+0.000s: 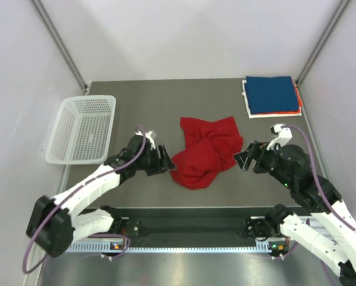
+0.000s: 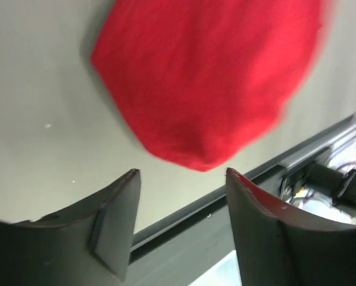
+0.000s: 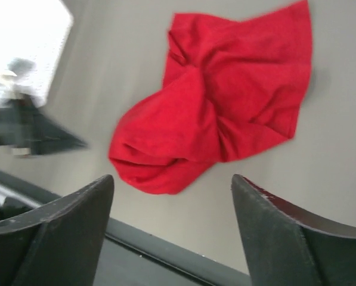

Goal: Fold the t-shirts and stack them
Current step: Move the tshirt to the center of the board, then flatten the tshirt out

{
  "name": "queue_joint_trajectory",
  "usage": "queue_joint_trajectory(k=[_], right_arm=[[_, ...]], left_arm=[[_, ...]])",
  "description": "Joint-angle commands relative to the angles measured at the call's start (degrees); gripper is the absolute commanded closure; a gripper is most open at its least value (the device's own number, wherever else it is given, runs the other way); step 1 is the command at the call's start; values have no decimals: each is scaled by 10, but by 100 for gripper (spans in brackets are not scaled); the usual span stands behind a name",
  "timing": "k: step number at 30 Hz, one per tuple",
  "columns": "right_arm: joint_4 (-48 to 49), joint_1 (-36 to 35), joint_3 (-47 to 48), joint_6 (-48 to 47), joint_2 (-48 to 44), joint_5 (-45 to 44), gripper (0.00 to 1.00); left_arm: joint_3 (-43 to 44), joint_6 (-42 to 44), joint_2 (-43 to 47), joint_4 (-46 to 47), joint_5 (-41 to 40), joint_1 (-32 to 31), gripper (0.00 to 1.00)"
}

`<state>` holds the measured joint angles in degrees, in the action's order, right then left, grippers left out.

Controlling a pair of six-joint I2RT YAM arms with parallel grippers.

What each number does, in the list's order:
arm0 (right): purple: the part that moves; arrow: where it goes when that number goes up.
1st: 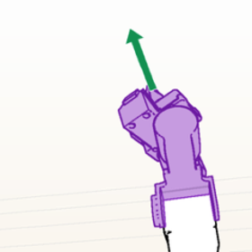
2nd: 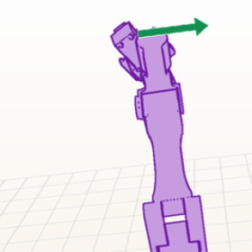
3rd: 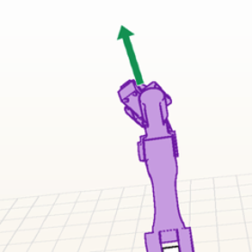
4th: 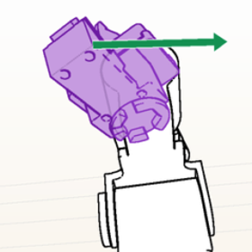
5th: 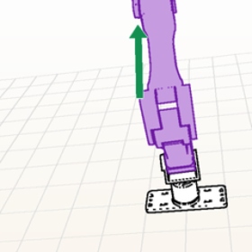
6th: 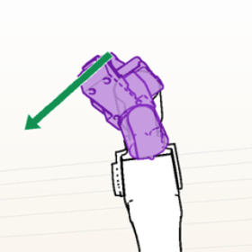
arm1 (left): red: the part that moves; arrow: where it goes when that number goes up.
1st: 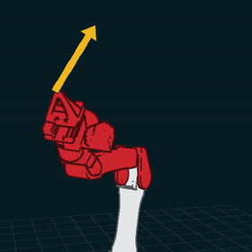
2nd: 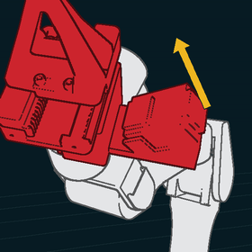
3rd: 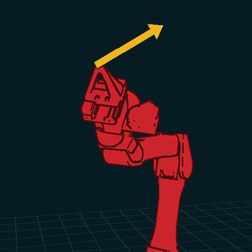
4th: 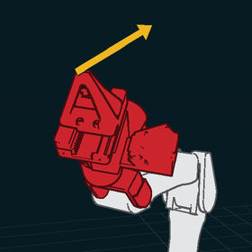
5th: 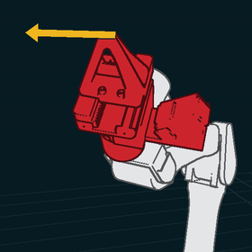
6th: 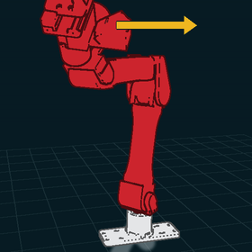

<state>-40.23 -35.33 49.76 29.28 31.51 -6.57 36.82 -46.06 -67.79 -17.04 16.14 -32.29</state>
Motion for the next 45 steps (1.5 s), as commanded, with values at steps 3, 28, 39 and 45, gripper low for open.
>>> queue_joint_trajectory(k=[3, 28, 39, 45], right_arm=[[27, 7, -48, 58, 55, -50, 24], [266, 252, 14, -71, 520, 106, 31], [308, 266, 46, -91, 603, 131, 53], [261, 268, 114, -93, 588, 118, 100]], left_arm=[[78, 54, 93, -27, -109, 2, 29], [494, 102, -465, 22, -33, 58, 27], [613, 104, -595, -14, -31, 68, 45], [677, 99, -590, -61, 7, 84, 100]])
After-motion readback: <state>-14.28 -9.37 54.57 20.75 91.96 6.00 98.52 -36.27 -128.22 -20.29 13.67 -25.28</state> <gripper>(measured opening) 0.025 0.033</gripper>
